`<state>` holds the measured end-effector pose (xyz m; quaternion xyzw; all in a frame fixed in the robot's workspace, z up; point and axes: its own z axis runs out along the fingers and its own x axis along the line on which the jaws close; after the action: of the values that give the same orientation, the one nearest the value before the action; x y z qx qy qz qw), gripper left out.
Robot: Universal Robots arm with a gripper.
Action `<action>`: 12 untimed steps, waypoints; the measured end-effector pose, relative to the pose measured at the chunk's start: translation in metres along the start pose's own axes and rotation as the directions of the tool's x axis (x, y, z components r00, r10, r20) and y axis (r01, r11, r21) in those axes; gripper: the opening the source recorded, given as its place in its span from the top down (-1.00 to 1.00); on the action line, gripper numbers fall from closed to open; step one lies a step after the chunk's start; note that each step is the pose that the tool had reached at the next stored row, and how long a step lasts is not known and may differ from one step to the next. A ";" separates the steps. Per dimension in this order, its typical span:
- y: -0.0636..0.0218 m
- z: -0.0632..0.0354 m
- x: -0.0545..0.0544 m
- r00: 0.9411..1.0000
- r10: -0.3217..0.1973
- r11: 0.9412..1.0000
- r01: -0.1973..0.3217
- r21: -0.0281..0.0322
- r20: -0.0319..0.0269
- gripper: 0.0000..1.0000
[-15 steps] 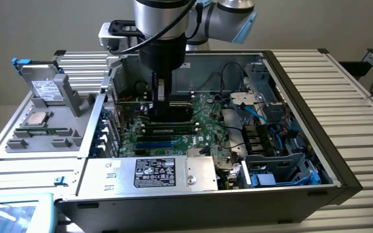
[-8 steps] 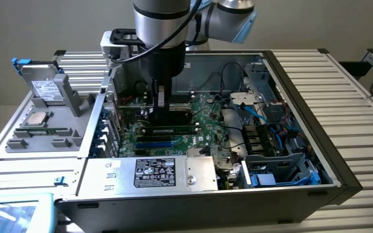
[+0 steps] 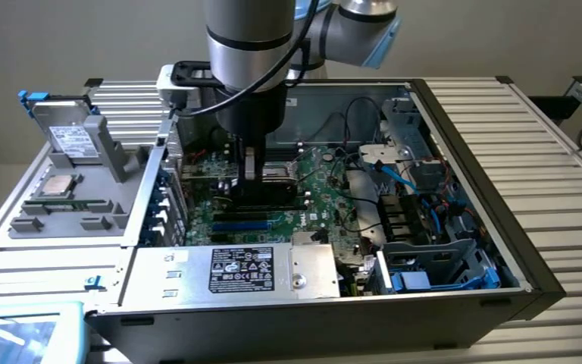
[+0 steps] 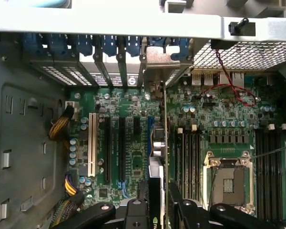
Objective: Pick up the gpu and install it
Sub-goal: 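Insert the gpu into the slot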
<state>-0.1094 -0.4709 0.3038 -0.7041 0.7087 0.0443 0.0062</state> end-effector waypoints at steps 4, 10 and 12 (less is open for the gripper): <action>0.0008 0.0073 0.002 1.000 -0.004 1.000 0.004 0.000 0.000 0.45; 0.0009 0.0161 0.004 1.000 -0.009 1.000 0.009 -0.002 0.001 0.45; 0.0009 0.0168 0.004 1.000 -0.009 1.000 0.009 -0.002 0.001 0.45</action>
<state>-0.1112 -0.4740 0.2869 -0.7074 0.7053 0.0455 0.0059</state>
